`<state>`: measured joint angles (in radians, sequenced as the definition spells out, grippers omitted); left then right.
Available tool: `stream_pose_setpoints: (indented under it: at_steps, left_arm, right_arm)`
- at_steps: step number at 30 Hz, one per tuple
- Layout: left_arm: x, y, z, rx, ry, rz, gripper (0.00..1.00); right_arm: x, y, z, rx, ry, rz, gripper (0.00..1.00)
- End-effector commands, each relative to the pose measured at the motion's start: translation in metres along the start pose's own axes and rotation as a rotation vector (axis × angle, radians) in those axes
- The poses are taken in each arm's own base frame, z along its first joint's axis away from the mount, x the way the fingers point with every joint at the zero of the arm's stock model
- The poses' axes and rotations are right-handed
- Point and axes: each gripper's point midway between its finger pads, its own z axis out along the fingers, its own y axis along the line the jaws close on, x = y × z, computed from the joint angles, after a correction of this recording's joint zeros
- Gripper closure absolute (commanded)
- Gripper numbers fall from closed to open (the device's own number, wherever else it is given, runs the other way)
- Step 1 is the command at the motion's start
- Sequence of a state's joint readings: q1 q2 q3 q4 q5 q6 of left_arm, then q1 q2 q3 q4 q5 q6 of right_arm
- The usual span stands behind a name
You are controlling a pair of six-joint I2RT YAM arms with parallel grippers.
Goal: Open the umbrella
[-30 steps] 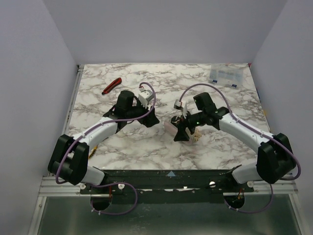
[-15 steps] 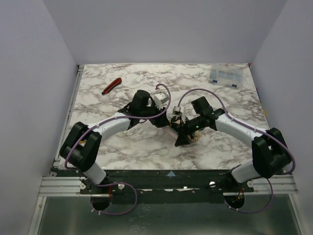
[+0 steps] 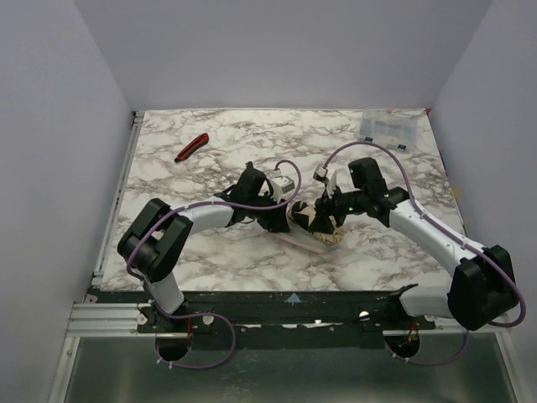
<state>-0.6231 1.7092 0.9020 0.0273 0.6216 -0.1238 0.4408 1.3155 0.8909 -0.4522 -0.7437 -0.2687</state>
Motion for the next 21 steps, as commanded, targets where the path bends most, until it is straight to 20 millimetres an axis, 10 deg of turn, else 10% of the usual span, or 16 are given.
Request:
stream_pose_setpoints:
  at_steps: [1, 16, 21]
  left_arm:
    - [-0.009, -0.010, -0.002, 0.043, -0.028, 0.011, 0.68]
    - [-0.006, -0.008, 0.000, 0.040, -0.017, 0.009, 0.68]
    - [-0.006, -0.007, 0.000, 0.034, -0.016, 0.015, 0.68]
  right_arm:
    - [-0.003, -0.042, -0.005, 0.245, -0.022, -0.049, 0.34]
    - [0.055, -0.068, 0.028, 0.361, 0.148, -0.128, 0.27]
    - [0.077, -0.083, 0.031, 0.420, 0.204, -0.148, 0.42]
